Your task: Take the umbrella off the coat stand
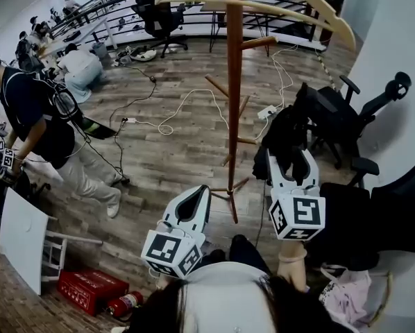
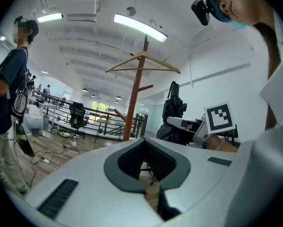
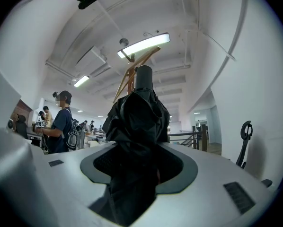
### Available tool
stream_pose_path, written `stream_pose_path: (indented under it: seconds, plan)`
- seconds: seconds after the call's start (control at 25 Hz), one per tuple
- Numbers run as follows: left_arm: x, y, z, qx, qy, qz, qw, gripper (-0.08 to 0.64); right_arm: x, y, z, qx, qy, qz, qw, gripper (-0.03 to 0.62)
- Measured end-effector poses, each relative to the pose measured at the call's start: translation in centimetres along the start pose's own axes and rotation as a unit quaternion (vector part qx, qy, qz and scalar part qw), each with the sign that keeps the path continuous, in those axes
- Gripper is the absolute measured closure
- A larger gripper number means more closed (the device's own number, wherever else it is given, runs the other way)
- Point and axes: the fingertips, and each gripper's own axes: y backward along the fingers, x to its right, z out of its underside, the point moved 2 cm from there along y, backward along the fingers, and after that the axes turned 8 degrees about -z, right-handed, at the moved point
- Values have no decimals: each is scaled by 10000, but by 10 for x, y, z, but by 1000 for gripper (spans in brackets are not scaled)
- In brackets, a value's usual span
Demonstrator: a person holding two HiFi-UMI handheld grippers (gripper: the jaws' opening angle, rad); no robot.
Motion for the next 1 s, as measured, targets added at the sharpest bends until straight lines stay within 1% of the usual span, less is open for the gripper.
stream_pose_path:
  seconds: [0.48, 1.0]
  plan:
    - [6, 13, 1, 6, -39, 272, 9996, 552, -15, 25, 2, 21, 46, 162, 9999, 350]
    - [15, 19, 5, -40, -55, 569, 9984, 551, -29, 47, 9, -33, 86, 228, 9997, 350]
